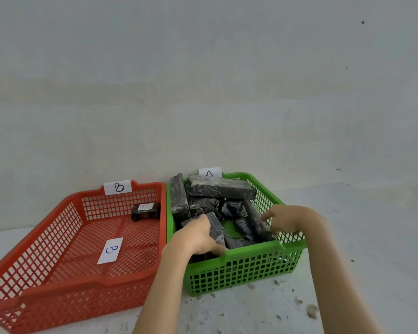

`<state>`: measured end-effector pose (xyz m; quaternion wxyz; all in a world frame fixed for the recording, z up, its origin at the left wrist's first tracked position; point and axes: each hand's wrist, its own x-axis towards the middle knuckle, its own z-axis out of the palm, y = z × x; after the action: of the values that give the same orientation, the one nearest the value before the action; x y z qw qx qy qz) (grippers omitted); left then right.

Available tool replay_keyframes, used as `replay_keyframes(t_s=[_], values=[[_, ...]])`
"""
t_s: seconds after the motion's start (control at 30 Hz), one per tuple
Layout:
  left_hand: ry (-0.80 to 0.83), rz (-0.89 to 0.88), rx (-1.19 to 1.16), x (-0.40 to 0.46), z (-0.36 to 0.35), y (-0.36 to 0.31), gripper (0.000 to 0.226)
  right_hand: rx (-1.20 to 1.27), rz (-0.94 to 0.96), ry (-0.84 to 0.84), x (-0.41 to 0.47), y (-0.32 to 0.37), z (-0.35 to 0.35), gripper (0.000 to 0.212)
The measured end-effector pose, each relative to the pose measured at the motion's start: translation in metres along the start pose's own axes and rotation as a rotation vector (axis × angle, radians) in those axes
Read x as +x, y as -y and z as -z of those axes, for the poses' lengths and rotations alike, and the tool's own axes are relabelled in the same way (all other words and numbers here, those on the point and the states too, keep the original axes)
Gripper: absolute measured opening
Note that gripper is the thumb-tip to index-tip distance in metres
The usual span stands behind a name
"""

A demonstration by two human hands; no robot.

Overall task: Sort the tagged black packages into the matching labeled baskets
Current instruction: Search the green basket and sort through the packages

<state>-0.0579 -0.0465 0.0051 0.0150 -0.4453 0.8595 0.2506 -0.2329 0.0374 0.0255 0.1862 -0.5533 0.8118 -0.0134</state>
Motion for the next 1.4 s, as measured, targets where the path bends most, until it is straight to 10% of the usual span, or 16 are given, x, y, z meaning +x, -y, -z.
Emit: replay_keyframes(t_s=[0.13, 0.33, 0.47, 0.57, 0.73, 0.87, 1.07, 1.27, 1.4], values=[[-0.179, -0.049, -0.338, 0.003, 0.003, 0.006, 0.056, 0.240, 0.163, -0.287, 0.004, 0.013, 0.005, 0.045], [-0.528, -0.358, -0.503, 0.003, 0.007, 0.001, 0.043, 0.757, 0.206, 0.006, 0.009, 0.039, -0.005, 0.053], [-0.496, -0.424, -0.524, 0.007, 0.005, 0.001, 0.045, 1.217, 0.332, -0.062, 0.016, 0.033, -0.006, 0.011], [-0.322, -0.407, -0.747, 0.008, 0.006, 0.000, 0.056, 1.342, 0.278, -0.217, 0.021, 0.028, -0.005, 0.023], [-0.380, -0.302, -0.676, 0.007, 0.008, 0.006, 0.048, 1.309, 0.258, -0.211, 0.022, 0.028, -0.007, 0.018], [-0.084, -0.169, -0.346, -0.001, 0.011, 0.015, 0.049, 1.192, 0.187, -0.337, 0.028, 0.032, -0.010, 0.036], [-0.057, 0.001, -0.041, -0.001, 0.005, 0.004, 0.086, 0.315, -0.009, -0.596, 0.034, 0.026, -0.019, 0.031], [-0.095, 0.195, 0.098, -0.001, -0.010, -0.009, 0.094, 0.215, 0.177, 0.085, 0.026, 0.038, -0.019, 0.072], [-0.002, 0.224, 0.034, 0.003, -0.013, -0.007, 0.108, 0.148, 0.144, 0.060, 0.030, 0.043, -0.024, 0.064]])
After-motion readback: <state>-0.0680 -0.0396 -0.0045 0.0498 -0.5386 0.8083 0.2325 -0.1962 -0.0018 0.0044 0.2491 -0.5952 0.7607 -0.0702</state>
